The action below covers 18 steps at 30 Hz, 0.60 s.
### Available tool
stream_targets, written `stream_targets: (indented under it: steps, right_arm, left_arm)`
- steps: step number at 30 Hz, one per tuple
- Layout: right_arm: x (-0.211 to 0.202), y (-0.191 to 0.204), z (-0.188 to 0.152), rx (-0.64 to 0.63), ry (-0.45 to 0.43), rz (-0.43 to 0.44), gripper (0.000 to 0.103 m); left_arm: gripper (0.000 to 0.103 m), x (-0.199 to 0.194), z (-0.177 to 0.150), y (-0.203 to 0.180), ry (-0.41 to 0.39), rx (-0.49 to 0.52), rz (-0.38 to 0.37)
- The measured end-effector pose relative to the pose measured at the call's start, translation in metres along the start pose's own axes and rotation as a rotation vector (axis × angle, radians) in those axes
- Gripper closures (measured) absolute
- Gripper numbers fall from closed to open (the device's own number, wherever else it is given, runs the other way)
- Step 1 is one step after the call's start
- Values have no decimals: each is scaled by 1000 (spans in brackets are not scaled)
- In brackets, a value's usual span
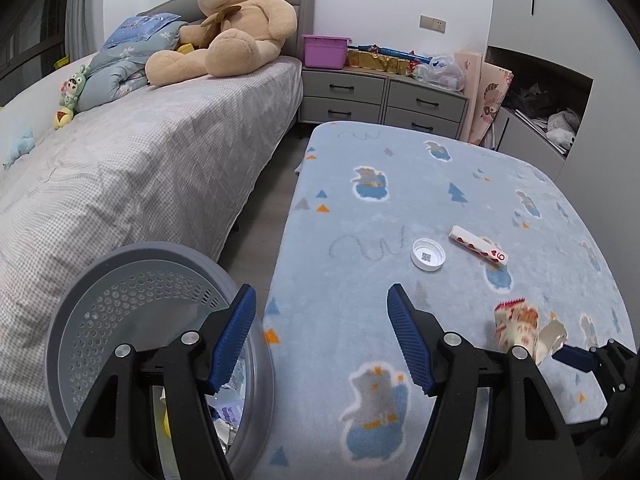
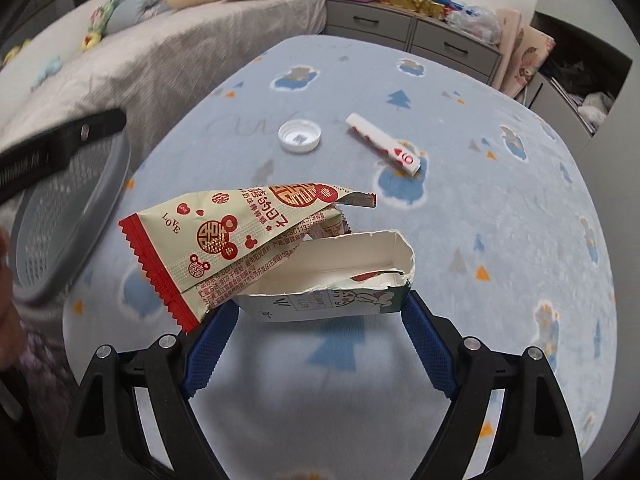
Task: Collect trash
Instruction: 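Lift the white paper box with the right tool off the table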
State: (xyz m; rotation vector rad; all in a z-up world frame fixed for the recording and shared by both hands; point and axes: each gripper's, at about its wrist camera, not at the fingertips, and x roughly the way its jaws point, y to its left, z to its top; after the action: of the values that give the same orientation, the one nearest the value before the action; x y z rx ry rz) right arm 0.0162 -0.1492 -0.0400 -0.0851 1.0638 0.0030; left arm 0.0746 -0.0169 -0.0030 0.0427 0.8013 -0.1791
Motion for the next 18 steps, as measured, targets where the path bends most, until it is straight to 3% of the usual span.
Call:
stream_targets:
  steps: [10,18]
  right_arm:
    - [-13,15,-12,-214,71,-69,22]
    - [-14,8,-31,-134,70,-45,22]
  left_arm:
    - [38,-18,-5,-1,-27,21,-22]
    - [38,-19,-11,-11,1,44,-75]
